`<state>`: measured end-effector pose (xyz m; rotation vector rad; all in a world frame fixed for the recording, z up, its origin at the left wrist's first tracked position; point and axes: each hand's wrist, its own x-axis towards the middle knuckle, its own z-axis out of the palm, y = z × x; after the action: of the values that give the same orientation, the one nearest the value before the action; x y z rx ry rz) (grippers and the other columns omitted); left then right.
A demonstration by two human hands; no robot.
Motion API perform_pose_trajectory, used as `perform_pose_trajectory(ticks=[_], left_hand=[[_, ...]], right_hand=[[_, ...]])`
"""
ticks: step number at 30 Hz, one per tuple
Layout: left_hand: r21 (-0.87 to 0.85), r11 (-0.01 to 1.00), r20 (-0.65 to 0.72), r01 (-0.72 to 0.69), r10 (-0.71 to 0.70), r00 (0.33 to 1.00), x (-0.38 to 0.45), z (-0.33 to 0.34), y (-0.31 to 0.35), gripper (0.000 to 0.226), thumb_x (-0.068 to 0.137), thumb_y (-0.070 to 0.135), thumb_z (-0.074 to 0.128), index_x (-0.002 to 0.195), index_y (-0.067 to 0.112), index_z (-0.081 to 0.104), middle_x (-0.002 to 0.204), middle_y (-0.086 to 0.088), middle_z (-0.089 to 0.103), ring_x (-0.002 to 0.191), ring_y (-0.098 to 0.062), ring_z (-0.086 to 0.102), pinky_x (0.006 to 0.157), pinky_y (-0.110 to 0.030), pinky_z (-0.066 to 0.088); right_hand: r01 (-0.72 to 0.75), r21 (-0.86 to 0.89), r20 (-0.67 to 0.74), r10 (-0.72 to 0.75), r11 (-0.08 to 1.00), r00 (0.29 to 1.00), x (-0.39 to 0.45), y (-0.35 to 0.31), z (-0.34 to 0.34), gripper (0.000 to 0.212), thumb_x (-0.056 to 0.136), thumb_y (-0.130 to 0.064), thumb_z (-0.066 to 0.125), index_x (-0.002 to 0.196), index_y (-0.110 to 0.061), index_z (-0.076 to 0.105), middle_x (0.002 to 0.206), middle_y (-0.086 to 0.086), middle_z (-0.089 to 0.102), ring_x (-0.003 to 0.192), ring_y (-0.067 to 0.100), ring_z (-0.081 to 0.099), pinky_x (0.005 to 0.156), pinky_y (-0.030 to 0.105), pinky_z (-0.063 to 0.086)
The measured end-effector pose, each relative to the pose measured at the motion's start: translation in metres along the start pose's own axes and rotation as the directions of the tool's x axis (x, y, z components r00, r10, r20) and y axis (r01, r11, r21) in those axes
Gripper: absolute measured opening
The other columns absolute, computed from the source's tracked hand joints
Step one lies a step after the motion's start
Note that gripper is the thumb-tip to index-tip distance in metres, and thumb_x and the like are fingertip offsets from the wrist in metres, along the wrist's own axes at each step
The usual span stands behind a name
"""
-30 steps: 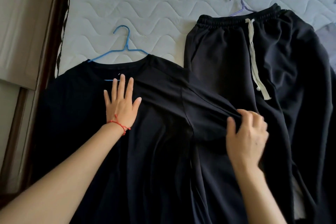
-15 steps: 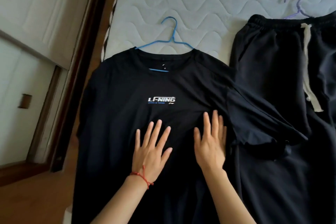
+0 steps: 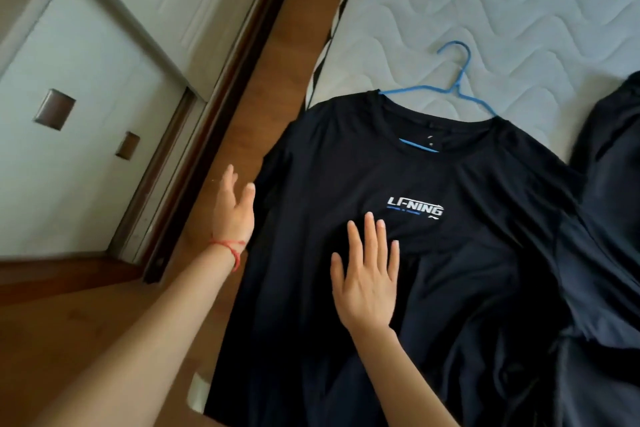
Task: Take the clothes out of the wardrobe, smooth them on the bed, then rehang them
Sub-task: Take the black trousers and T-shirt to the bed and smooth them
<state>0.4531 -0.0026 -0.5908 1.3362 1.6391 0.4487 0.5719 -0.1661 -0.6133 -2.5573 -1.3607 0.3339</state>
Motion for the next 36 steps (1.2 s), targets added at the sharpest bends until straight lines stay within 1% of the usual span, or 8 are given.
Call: perform_pose_trajectory(ticks=[6, 13, 22, 25, 28, 31, 33, 36], left_hand=[[-0.188, 0.961, 0.398, 0.205, -0.117, 0.91, 0.046, 0.001, 0.028, 0.033, 0.09, 0.016, 0.055, 0.123, 0.016, 0.055, 0.12, -0.002, 0.058, 0.117, -0.019, 0.053, 0.1, -0.029, 0.04], [0.109, 0.994, 0.506, -0.009, -0.047, 0.861, 0.067, -0.027, 0.025, 0.013, 0.077, 0.028, 0.072, 0.088, 0.021, 0.067, 0.092, 0.005, 0.067, 0.094, -0.016, 0.063, 0.087, -0.03, 0.049], [0.23, 0.973, 0.768, -0.008, -0.177, 0.616, 0.087, -0.092, 0.011, 0.092, 0.018, 0.056, 0.087, 0.093, 0.006, 0.071, 0.092, -0.003, 0.073, 0.086, -0.011, 0.069, 0.072, -0.019, 0.053], [0.066, 0.994, 0.744, 0.081, -0.103, 0.66, 0.089, -0.103, 0.018, 0.082, 0.02, 0.046, 0.089, 0.088, 0.007, 0.066, 0.082, 0.002, 0.073, 0.079, -0.011, 0.069, 0.067, -0.018, 0.055], [-0.029, 0.998, 0.577, 0.05, -0.024, 0.816, 0.093, -0.098, 0.026, 0.03, 0.047, 0.024, 0.086, 0.069, 0.02, 0.066, 0.07, 0.009, 0.068, 0.081, -0.014, 0.063, 0.068, -0.02, 0.053], [0.329, 0.935, 0.176, -0.13, 0.074, 0.982, 0.099, -0.09, 0.021, 0.014, 0.078, 0.005, 0.068, 0.087, 0.014, 0.065, 0.091, -0.004, 0.064, 0.097, -0.023, 0.057, 0.082, -0.031, 0.044], [0.647, 0.738, 0.044, -0.192, 0.216, 0.975, 0.094, -0.085, 0.014, 0.025, 0.081, 0.01, 0.065, 0.106, 0.01, 0.061, 0.104, -0.015, 0.061, 0.1, -0.032, 0.056, 0.085, -0.041, 0.045], [0.627, 0.733, 0.058, -0.263, 0.293, 0.954, 0.065, -0.065, 0.012, 0.035, 0.085, 0.023, 0.059, 0.117, 0.01, 0.056, 0.121, -0.017, 0.055, 0.114, -0.033, 0.05, 0.094, -0.046, 0.043]], right_hand=[[0.006, -0.066, -0.065, -0.01, 0.998, 0.998, 0.001, 0.002, 0.005, 0.051, 0.087, -0.037, 0.037, 0.134, -0.016, 0.04, 0.148, 0.01, 0.036, 0.138, 0.023, 0.021, 0.114, 0.037, 0.006], [-0.002, -0.061, -0.08, -0.003, 0.998, 0.997, 0.001, 0.0, 0.005, 0.051, 0.087, -0.036, 0.037, 0.134, -0.016, 0.038, 0.148, 0.01, 0.036, 0.138, 0.023, 0.022, 0.114, 0.037, 0.006], [-0.003, -0.049, -0.089, -0.002, 0.999, 0.996, 0.001, 0.001, 0.006, 0.052, 0.087, -0.036, 0.037, 0.135, -0.017, 0.037, 0.148, 0.01, 0.034, 0.138, 0.024, 0.021, 0.115, 0.035, 0.004], [-0.004, -0.047, -0.086, 0.0, 0.999, 0.996, 0.001, 0.001, 0.006, 0.051, 0.087, -0.035, 0.037, 0.134, -0.017, 0.038, 0.148, 0.01, 0.034, 0.139, 0.023, 0.021, 0.115, 0.035, 0.004], [-0.005, -0.045, -0.088, 0.001, 0.999, 0.996, 0.001, 0.001, 0.006, 0.051, 0.086, -0.036, 0.038, 0.133, -0.016, 0.039, 0.148, 0.01, 0.035, 0.139, 0.023, 0.021, 0.115, 0.035, 0.003], [-0.004, -0.046, -0.091, 0.0, 0.999, 0.996, 0.001, 0.0, 0.005, 0.051, 0.086, -0.036, 0.038, 0.133, -0.017, 0.039, 0.147, 0.01, 0.036, 0.138, 0.023, 0.021, 0.115, 0.035, 0.004], [-0.004, -0.05, -0.091, 0.0, 0.999, 0.996, 0.001, 0.0, 0.005, 0.05, 0.087, -0.036, 0.037, 0.133, -0.017, 0.038, 0.148, 0.01, 0.036, 0.138, 0.023, 0.021, 0.115, 0.035, 0.004], [-0.001, -0.05, -0.091, -0.003, 0.999, 0.996, 0.001, 0.001, 0.006, 0.051, 0.087, -0.036, 0.038, 0.134, -0.017, 0.039, 0.148, 0.01, 0.035, 0.138, 0.023, 0.021, 0.115, 0.036, 0.004]])
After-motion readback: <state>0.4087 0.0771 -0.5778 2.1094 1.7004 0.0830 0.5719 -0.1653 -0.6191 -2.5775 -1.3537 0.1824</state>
